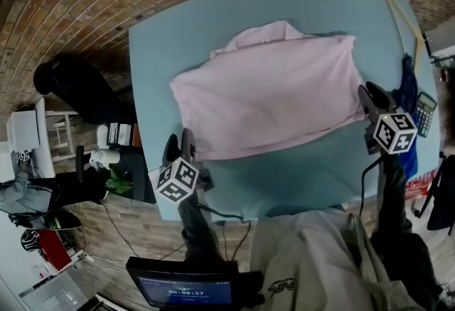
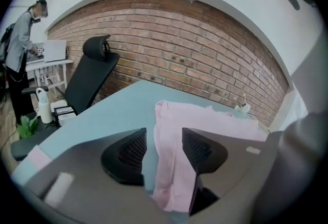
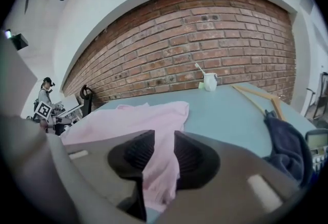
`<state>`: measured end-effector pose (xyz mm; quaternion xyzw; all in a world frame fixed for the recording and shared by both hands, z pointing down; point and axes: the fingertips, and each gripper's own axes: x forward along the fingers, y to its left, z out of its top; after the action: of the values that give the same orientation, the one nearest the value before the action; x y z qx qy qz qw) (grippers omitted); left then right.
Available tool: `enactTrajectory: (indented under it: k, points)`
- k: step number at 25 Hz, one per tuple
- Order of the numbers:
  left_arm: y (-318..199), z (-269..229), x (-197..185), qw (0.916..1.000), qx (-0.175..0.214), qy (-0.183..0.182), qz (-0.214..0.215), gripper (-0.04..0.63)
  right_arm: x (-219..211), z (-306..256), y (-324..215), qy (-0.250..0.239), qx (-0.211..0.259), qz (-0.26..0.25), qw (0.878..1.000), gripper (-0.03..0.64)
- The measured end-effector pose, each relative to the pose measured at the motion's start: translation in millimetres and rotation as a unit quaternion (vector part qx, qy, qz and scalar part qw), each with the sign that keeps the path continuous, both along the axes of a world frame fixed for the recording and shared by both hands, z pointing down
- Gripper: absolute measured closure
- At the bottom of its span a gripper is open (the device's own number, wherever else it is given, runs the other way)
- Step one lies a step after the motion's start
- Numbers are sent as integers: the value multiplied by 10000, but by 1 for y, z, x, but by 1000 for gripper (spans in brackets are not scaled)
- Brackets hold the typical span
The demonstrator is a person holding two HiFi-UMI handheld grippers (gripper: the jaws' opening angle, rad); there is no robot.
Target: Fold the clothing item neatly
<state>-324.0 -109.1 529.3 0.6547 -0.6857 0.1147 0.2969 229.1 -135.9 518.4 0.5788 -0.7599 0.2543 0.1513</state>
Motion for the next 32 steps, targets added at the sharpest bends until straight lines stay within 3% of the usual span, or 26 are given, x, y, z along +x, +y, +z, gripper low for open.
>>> enactTrajectory:
  k: [6, 9, 11, 13, 19, 23, 25, 32]
  points:
    - [81, -7, 16, 9978, 149, 158, -620, 454, -4, -1, 69, -2, 29, 48, 10000, 578]
    - [116, 7, 48, 9957, 36, 730, -567, 461, -20, 15, 103, -721, -323, 55, 9969, 575]
    - [128, 20, 73, 9914, -108, 1244, -385, 427, -32, 28, 118, -1304, -581, 142, 9897, 532]
    - [131, 23, 95, 9894, -199, 1431, -156, 399, -42, 30, 123, -1703, -636, 210, 9831, 522]
    - [130, -8, 134, 9898, 137, 1315, 523, 420, -60, -14, 114, -1687, 154, -140, 9854, 540]
    - [134, -34, 151, 9888, 564, 1161, 749, 520, -77, -38, 131, -1509, 512, -646, 9851, 590]
    - [133, -45, 161, 9876, 745, 1091, 853, 584, -82, -45, 141, -1406, 592, -785, 9852, 615]
    - [138, -62, 207, 9803, 932, 993, 1429, 588, -110, -46, 177, -1525, 552, -1156, 9800, 615]
